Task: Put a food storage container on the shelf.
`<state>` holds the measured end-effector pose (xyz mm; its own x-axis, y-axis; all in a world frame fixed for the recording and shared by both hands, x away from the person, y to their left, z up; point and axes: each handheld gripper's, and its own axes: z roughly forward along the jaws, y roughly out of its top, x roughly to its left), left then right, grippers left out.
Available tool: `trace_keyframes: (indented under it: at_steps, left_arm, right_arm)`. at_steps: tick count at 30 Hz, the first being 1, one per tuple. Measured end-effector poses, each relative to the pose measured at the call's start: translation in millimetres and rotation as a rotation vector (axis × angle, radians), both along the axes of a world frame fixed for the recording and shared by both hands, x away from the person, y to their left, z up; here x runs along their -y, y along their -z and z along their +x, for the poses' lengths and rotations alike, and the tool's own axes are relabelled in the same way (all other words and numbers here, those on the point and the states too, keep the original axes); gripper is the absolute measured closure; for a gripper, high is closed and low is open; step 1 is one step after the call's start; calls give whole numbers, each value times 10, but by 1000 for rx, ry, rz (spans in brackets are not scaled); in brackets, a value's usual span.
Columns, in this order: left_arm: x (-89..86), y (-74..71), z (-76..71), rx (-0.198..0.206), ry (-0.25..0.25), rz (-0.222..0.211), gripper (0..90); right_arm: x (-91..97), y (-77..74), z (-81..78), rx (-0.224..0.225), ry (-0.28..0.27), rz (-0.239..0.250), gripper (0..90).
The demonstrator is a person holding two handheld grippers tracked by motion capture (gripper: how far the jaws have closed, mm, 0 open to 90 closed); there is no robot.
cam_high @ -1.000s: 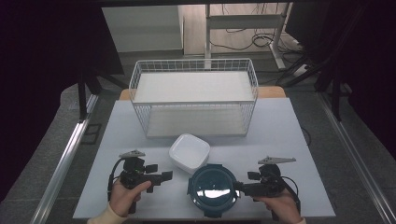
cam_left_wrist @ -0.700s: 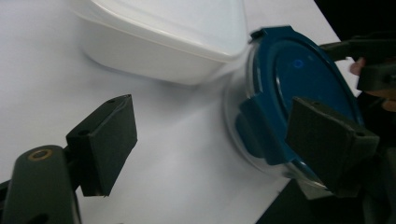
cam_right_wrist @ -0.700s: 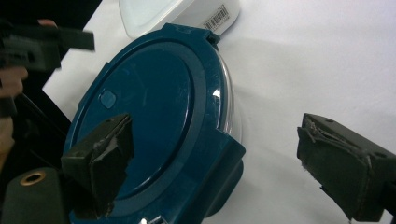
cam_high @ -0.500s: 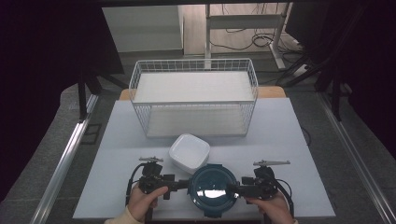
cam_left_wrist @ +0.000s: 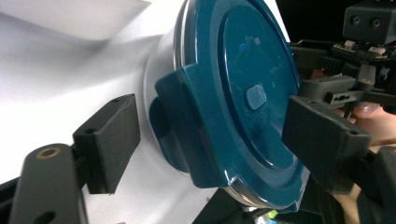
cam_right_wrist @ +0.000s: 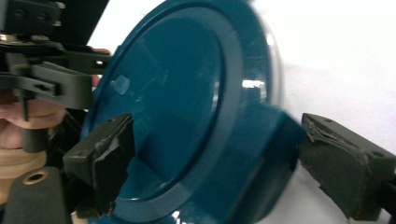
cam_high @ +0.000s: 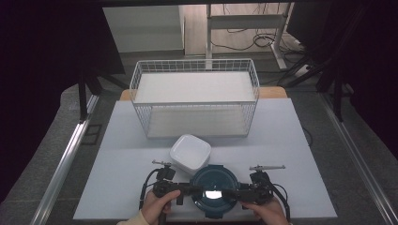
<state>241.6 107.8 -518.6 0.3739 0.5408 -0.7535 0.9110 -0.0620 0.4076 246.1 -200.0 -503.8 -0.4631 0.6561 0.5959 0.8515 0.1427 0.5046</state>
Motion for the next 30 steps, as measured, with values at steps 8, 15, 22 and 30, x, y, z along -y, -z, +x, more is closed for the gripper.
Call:
trace_keyframes:
  at_steps: [8,15,22,30]
  left_arm:
    - [-5,58,-13,-53,8,-50,328]
    - [-9,13,-47,-49,-26,-51,359]
    - [-23,-25,-81,-31,-33,-54,401]
    - [-53,-49,-98,-22,-41,-60,415]
  right_arm:
    - [40,45,2,-104,17,53,189]
    - [94,13,-25,-99,56,68,267]
    - [160,3,-42,-100,67,103,325]
    - [187,-35,-83,-78,89,130,385]
